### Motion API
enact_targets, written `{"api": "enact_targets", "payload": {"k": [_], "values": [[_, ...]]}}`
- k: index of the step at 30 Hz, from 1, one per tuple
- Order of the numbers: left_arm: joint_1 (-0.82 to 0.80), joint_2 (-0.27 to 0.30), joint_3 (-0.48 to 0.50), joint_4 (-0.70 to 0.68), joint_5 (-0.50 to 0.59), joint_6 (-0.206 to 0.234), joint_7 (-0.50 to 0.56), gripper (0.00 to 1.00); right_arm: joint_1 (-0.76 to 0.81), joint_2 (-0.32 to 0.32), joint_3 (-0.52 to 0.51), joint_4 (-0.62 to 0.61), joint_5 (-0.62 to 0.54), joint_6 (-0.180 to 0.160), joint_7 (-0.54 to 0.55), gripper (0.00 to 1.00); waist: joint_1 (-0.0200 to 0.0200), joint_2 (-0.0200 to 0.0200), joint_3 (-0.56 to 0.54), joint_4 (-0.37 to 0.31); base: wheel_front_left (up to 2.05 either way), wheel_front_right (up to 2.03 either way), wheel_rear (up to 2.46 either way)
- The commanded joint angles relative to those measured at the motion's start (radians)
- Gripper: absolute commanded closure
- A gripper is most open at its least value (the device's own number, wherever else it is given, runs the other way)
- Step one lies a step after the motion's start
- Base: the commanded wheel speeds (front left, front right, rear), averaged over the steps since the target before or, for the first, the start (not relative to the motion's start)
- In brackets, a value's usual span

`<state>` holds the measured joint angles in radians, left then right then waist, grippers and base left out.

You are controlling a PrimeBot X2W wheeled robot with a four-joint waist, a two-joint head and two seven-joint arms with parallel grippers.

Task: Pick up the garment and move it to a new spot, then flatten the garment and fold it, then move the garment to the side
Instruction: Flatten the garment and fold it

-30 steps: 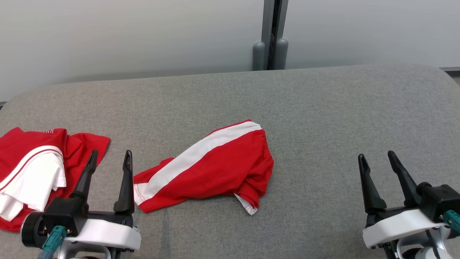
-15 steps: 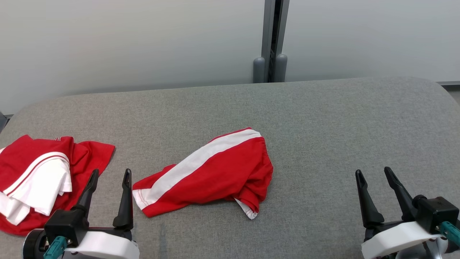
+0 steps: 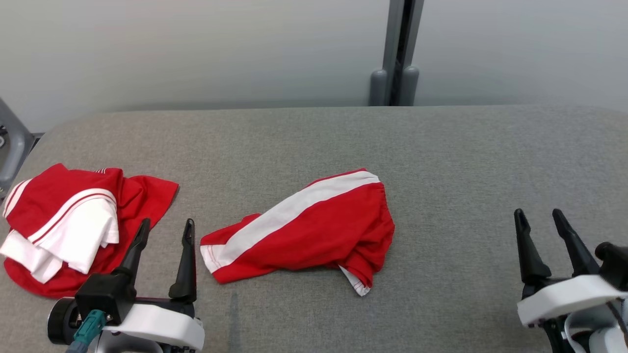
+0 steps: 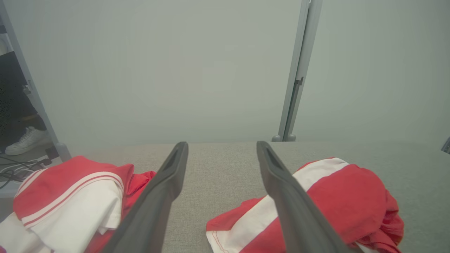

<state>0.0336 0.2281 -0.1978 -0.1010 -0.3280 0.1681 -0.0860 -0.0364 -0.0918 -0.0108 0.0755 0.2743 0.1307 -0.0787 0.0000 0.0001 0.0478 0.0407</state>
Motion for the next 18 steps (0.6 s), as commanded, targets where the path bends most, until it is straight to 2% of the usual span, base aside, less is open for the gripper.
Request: {"api": "enact_targets", "payload": {"k": [1,8,14,18], "values": [[-0.023,-0.005,-0.006,-0.003,-0.004,-0.005,0.0,0.0,-0.042,-0.023,0.0,0.03,0.033,0.0,0.003,0.0,0.0,-0.0001,0.028,0.038,0.0,0.0,0.0],[-0.093,-0.033,-0.053,0.022,-0.009,-0.037,-0.016,0.0,-0.228,-0.14,0.086,0.206,0.161,0.0,0.03,0.0,0.0,-0.0001,0.126,0.137,0.0,0.0,0.0],[-0.16,-0.065,-0.093,0.076,-0.009,-0.069,-0.048,0.0,-0.389,-0.218,0.242,0.338,0.279,0.0,0.065,0.0,0.0,-0.0001,0.198,0.2,0.0,0.0,0.0],[-0.196,-0.08,-0.111,0.113,-0.01,-0.083,-0.07,0.0,-0.473,-0.255,0.361,0.38,0.376,0.001,0.109,0.0,0.0,-0.0001,0.234,0.223,0.0,0.0,0.0]]}}
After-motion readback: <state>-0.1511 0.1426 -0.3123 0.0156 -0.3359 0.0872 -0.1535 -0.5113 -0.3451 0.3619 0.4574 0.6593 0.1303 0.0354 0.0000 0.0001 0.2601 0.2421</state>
